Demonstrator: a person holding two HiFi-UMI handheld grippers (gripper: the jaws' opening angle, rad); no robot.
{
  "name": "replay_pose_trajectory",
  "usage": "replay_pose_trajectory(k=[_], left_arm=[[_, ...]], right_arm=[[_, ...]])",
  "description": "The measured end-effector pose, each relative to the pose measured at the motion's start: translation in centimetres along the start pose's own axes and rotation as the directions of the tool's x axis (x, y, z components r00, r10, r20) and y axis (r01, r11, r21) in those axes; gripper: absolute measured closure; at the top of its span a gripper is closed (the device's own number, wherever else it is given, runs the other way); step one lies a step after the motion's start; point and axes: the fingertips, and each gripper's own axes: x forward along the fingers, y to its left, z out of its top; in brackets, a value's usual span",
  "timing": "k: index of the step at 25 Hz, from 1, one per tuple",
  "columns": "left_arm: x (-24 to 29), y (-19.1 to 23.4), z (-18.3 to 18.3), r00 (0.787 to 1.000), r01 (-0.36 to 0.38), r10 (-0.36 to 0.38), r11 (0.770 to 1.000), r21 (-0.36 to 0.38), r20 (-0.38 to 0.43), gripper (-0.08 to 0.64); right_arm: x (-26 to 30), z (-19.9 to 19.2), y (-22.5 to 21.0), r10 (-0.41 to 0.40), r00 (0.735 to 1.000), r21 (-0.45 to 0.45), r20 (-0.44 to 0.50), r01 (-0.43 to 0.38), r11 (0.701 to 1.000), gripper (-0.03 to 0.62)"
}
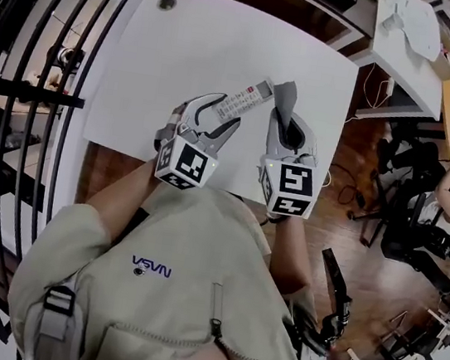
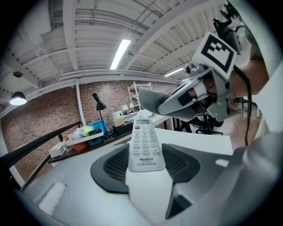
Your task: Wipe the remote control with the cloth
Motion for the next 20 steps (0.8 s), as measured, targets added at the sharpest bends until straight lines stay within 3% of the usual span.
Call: replay_pose_trajectory(k=[5,11,16,20], left_arm=[[-1.0,-0.5,1.9,0.999,-0.013,0.011,0.998,0.063,0.031,0.321],[-1.3,-0.4,1.7,0.999,-0.025,0.021,0.994,0.110,0.035,0.321],[-1.4,-0.3,2.4,0.998,-0.039,0.034,0.993,0.116,0.045,0.321],[-1.4,-0.7,2.6,0.998,-0.036,0.029,0.989,0.141,0.051,0.321]], right_arm=[[0.8,1.0,-0.5,0.002,0.999,-0.026,-0.034,-0.003,1.000,0.563],[0.9,-0.2,3.0,0.150,0.984,-0.024,-0.098,-0.153,0.988,0.566],[0.3,-0.8,7.1,0.315,0.933,-0.064,-0.177,-0.330,0.942,0.568],[-0.3,-1.1,9.2,0.397,0.889,-0.096,-0.229,-0.426,0.900,0.572]])
